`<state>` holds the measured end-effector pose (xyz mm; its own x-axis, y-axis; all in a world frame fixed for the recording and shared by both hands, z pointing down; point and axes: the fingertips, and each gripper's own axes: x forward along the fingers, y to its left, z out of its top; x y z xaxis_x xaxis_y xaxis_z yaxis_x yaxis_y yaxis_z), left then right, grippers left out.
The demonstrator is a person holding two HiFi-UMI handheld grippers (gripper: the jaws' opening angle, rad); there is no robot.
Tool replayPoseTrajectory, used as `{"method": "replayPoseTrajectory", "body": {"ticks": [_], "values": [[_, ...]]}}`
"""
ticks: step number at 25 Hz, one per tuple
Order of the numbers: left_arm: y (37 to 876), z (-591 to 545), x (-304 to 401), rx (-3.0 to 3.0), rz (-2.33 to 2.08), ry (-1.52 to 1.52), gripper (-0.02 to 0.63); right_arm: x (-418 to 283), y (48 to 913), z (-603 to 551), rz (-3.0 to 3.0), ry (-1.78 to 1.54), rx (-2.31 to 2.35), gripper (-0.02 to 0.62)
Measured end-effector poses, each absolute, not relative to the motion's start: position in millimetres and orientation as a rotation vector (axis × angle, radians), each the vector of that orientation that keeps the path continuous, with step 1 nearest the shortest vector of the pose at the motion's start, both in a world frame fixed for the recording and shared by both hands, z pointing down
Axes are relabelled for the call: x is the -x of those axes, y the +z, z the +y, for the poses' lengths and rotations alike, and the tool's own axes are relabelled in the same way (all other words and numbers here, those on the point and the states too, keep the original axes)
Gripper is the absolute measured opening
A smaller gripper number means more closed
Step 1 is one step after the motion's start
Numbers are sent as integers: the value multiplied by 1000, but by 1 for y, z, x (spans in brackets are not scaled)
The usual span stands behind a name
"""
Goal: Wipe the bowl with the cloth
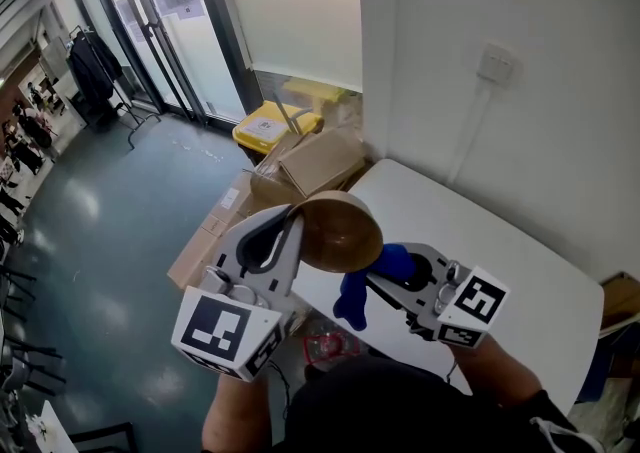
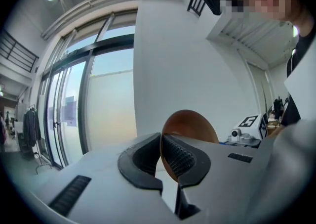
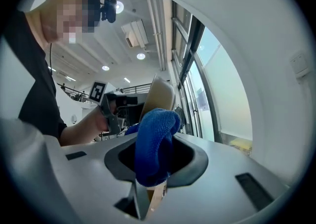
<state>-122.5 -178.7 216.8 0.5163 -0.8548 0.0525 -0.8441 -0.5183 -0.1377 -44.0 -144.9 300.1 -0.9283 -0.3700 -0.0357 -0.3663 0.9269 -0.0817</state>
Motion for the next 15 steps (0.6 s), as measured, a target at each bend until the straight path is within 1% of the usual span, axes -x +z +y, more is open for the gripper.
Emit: {"method": "replayPoseTrajectory", "body": {"ticks": [3, 10, 15], "values": [[214, -174, 113, 2713, 1431, -87, 21, 56, 302, -134, 3039, -111, 511, 77], [205, -165, 93, 2862, 1320, 75, 21, 58, 288, -126, 2906, -295, 326, 77], [204, -162, 98, 2857, 1306, 62, 21, 56, 281, -121, 2882, -269, 272, 77]]}}
